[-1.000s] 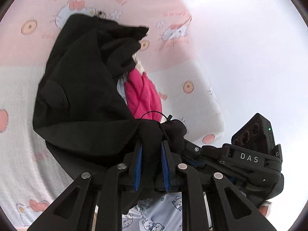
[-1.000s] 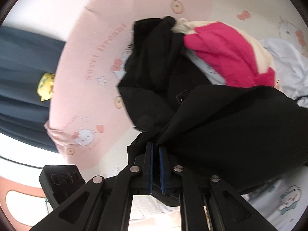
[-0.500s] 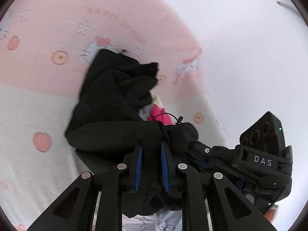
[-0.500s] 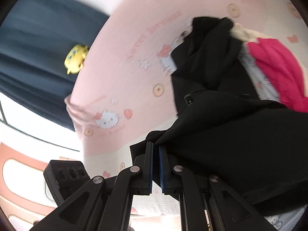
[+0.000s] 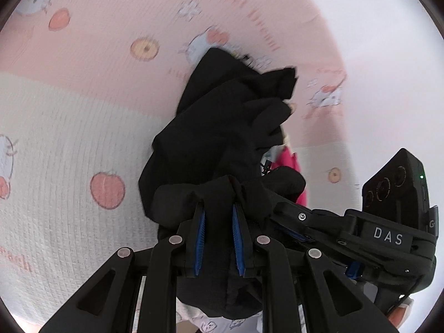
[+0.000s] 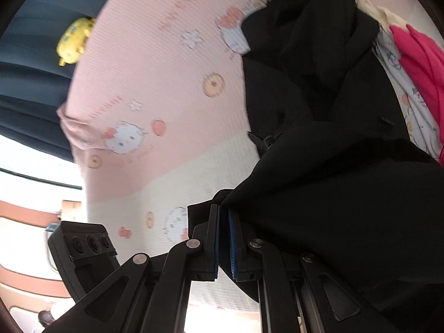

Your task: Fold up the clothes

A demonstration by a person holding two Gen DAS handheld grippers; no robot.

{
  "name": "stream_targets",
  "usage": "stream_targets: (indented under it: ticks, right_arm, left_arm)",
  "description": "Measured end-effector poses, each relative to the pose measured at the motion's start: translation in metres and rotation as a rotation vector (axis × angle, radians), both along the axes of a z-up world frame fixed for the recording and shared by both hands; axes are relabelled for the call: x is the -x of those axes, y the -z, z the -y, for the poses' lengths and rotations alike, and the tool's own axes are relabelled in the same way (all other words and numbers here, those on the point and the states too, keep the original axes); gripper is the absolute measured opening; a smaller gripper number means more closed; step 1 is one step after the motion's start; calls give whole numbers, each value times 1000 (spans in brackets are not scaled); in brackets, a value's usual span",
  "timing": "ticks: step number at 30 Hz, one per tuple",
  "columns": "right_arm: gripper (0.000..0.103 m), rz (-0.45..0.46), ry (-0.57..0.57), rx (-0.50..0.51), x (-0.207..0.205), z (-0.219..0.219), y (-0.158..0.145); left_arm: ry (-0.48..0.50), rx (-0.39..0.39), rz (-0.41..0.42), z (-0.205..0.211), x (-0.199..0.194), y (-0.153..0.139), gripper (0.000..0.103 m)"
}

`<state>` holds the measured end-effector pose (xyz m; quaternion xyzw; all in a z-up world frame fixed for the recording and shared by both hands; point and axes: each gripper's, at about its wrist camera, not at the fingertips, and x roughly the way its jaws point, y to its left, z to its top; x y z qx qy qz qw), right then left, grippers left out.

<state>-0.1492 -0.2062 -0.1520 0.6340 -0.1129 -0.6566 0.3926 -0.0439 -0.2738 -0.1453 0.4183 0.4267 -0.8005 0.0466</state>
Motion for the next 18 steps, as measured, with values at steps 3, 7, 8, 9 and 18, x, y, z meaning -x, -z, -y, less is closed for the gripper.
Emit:
stream_targets:
  ticks: [3, 7, 8, 9, 18]
  right_arm:
    - [8, 12, 8, -34, 2, 5, 16]
    - [8, 12, 20, -45, 1, 5, 29]
    - [8, 7, 29, -39, 0, 2, 28]
    - [8, -1, 32, -38, -2, 0, 25]
    - [66, -159, 48, -37, -28, -26, -38]
  left_arm:
    - [8, -3, 42, -1, 2, 15, 15]
    - [8, -29, 49, 2, -2, 21, 15]
    - [7, -38, 47, 3, -4, 21, 15]
    - [5, -47, 43, 4, -5, 21, 15]
    - [-30, -46, 38, 5, -25, -7, 40]
